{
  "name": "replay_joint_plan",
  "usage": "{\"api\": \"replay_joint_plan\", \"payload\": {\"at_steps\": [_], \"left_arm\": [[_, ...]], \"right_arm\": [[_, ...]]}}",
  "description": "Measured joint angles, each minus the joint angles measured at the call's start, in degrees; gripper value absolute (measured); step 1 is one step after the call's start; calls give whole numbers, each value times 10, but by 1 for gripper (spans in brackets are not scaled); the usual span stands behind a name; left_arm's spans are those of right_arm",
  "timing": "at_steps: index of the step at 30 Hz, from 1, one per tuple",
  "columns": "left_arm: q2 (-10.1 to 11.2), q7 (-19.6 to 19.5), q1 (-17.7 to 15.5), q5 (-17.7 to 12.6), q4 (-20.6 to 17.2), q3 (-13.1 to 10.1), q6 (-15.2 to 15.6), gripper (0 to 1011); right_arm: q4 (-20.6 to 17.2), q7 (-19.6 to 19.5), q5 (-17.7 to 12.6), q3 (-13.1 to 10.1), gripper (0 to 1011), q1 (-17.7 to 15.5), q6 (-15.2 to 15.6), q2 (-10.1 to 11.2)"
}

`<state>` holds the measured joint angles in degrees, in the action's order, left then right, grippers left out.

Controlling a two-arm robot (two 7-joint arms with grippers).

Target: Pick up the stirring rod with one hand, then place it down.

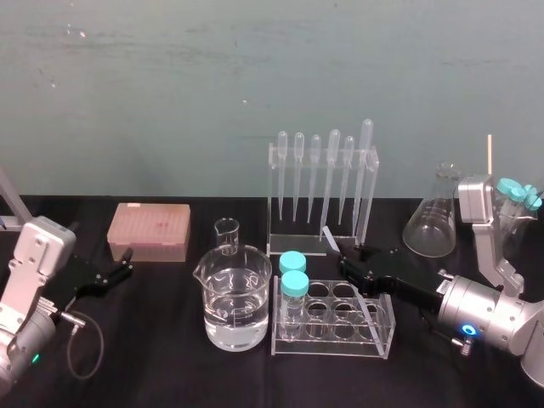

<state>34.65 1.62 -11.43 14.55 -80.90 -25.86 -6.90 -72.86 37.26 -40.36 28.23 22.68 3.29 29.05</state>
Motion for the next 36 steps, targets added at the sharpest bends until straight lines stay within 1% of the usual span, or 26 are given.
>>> {"api": "replay_joint_plan", "payload": {"at_steps": [2, 4, 5, 6, 9, 12, 14, 15, 18, 19, 21, 22, 23, 25, 26, 27, 28, 30, 31, 33, 34, 36], "left_arm": [[0, 0, 0, 0, 0, 0, 0, 1000], [0, 0, 0, 0, 0, 0, 0, 1000], [0, 0, 0, 0, 0, 0, 0, 1000], [0, 0, 0, 0, 0, 0, 0, 1000], [0, 0, 0, 0, 0, 0, 0, 1000], [0, 0, 0, 0, 0, 0, 0, 1000], [0, 0, 0, 0, 0, 0, 0, 1000], [0, 0, 0, 0, 0, 0, 0, 1000], [0, 0, 0, 0, 0, 0, 0, 1000], [0, 0, 0, 0, 0, 0, 0, 1000], [0, 0, 0, 0, 0, 0, 0, 1000], [0, 0, 0, 0, 0, 0, 0, 1000], [0, 0, 0, 0, 0, 0, 0, 1000], [0, 0, 0, 0, 0, 0, 0, 1000], [0, 0, 0, 0, 0, 0, 0, 1000], [0, 0, 0, 0, 0, 0, 0, 1000], [0, 0, 0, 0, 0, 0, 0, 1000], [0, 0, 0, 0, 0, 0, 0, 1000], [0, 0, 0, 0, 0, 0, 0, 1000], [0, 0, 0, 0, 0, 0, 0, 1000], [0, 0, 0, 0, 0, 0, 0, 1000], [0, 0, 0, 0, 0, 0, 0, 1000]], "right_arm": [[0, 0, 0, 0, 249, 0, 0, 0], [0, 0, 0, 0, 171, 0, 0, 0], [0, 0, 0, 0, 152, 0, 0, 0], [0, 0, 0, 0, 98, 0, 0, 0], [0, 0, 0, 0, 70, 0, 0, 0], [0, 0, 0, 0, 66, 0, -1, 0], [-2, -1, 4, -1, 66, -1, -6, 0], [-3, -1, 5, -2, 66, -2, -10, 0], [-11, -9, 18, -9, 66, -7, -39, 0], [-17, -17, 31, -14, 66, -11, -65, -1], [-24, -26, 46, -19, 66, -15, -92, -2], [-32, -40, 66, -25, 66, -20, -129, -3], [-32, -40, 66, -25, 66, -20, -129, -3], [-45, -67, 106, -40, 66, -28, -203, -9], [-45, -67, 106, -40, 66, -28, -203, -9], [-49, -76, 120, -46, 66, -30, -234, -13], [-50, -81, 126, -52, 66, -31, -254, -16], [-52, -86, 131, -60, 66, -33, -284, -22], [-52, -88, 132, -69, 66, -34, -307, -28], [-52, -88, 129, -77, 66, -34, -328, -35], [-51, -87, 124, -84, 66, -35, -346, -41], [-46, -79, 113, -93, 66, -35, -365, -48]]}}
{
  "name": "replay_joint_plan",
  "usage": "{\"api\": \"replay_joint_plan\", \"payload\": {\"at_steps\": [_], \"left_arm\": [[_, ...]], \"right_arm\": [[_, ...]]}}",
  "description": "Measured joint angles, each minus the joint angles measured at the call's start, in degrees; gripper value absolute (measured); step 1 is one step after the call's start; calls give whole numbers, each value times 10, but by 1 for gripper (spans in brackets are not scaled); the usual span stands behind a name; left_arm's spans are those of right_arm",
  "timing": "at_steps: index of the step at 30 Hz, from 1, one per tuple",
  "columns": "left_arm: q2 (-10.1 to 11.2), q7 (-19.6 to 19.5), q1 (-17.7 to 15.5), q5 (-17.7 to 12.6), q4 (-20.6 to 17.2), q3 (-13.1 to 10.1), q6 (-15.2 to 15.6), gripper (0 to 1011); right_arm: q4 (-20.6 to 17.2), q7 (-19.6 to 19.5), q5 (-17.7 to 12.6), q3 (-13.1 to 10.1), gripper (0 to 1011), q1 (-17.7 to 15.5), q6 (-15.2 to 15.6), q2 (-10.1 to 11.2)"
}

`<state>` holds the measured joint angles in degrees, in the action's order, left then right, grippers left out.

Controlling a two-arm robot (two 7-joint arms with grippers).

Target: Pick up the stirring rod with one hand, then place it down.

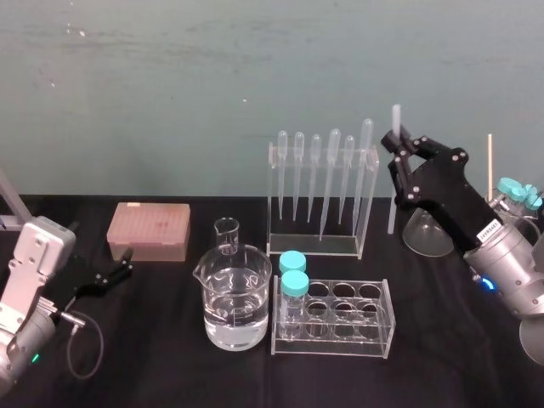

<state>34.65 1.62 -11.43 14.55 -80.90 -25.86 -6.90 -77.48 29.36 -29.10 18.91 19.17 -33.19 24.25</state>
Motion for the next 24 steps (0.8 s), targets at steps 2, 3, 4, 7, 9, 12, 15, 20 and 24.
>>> {"api": "replay_joint_plan", "payload": {"at_steps": [2, 3, 4, 7, 9, 12, 15, 20, 24], "left_arm": [[0, 0, 0, 0, 0, 0, 0, 1000], [0, 0, 0, 0, 0, 0, 0, 1000], [0, 0, 0, 0, 0, 0, 0, 1000], [0, 0, 0, 0, 0, 0, 0, 1000], [0, 0, 0, 0, 0, 0, 0, 1000], [0, 0, 0, 0, 0, 0, 0, 1000], [0, 0, 0, 0, 0, 0, 0, 1000], [0, 0, 0, 0, 0, 0, 0, 1000], [0, 0, 0, 0, 0, 0, 0, 1000]], "right_arm": [[5, 8, -10, -4, 66, -1, -9, -4], [10, 17, -20, -7, 66, -2, -15, -7], [12, 21, -25, -9, 66, -3, -17, -9], [20, 36, -43, -13, 66, -6, -19, -12], [25, 45, -55, -16, 66, -9, -14, -15], [33, 54, -65, -18, 66, -14, -2, -16], [41, 60, -68, -19, 66, -18, 8, -16], [47, 61, -69, -22, 66, -21, 26, -16], [47, 61, -69, -22, 66, -21, 26, -16]]}}
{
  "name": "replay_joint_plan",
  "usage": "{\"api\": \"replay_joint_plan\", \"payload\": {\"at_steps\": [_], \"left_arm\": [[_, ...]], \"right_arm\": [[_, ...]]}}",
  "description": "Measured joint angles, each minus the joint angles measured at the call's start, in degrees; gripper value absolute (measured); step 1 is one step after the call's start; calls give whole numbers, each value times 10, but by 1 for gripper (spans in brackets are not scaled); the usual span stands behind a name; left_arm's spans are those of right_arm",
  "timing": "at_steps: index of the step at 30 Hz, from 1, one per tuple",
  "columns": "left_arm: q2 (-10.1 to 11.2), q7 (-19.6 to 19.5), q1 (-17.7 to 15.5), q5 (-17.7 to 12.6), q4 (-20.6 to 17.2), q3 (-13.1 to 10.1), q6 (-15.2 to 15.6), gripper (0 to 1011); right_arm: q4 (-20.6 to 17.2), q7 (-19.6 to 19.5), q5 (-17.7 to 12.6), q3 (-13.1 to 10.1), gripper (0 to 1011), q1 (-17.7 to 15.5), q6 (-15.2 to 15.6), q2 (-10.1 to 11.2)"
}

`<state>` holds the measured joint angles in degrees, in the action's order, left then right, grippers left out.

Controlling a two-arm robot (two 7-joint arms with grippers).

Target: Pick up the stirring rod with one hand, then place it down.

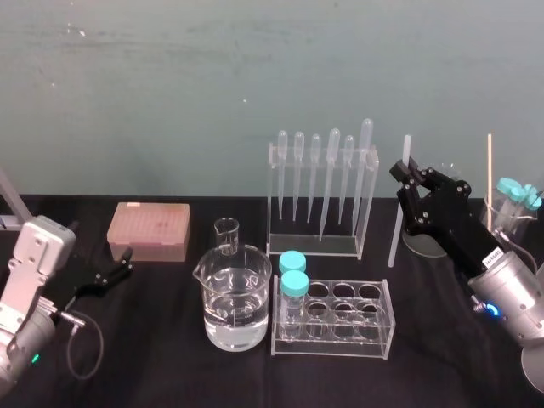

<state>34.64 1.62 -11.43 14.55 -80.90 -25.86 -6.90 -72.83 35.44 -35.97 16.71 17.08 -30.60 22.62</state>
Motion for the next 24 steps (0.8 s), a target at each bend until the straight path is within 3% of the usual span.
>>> {"api": "replay_joint_plan", "payload": {"at_steps": [24], "left_arm": [[0, 0, 0, 0, 0, 0, 0, 1000]], "right_arm": [[-2, 1, -1, 2, 66, 2, -5, 0]]}}
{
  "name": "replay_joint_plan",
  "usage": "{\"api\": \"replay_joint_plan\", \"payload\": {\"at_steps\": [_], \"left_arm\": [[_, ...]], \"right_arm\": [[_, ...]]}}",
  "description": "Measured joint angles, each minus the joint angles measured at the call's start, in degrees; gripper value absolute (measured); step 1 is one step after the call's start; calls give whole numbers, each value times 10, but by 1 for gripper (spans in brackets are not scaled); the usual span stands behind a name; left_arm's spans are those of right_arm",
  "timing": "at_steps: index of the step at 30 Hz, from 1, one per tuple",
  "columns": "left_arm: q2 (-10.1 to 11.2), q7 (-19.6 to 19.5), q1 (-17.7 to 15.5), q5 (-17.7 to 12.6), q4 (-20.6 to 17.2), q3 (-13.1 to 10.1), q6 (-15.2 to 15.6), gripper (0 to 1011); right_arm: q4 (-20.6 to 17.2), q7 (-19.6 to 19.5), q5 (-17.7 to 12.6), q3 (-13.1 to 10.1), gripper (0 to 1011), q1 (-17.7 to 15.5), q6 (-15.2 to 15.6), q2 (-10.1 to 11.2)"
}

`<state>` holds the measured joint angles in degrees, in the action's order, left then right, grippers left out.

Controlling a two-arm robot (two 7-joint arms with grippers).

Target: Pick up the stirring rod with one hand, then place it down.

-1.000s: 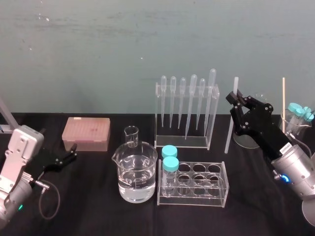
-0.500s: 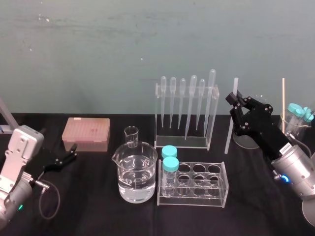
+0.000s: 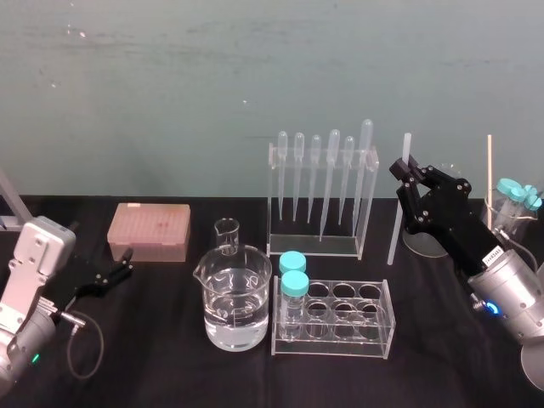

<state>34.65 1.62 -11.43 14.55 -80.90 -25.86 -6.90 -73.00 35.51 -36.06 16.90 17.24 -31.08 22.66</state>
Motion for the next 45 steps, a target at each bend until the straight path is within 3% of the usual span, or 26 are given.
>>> {"api": "replay_joint_plan", "payload": {"at_steps": [45], "left_arm": [[0, 0, 0, 0, 0, 0, 0, 1000]], "right_arm": [[0, 0, 0, 0, 66, 0, -1, 0]]}}
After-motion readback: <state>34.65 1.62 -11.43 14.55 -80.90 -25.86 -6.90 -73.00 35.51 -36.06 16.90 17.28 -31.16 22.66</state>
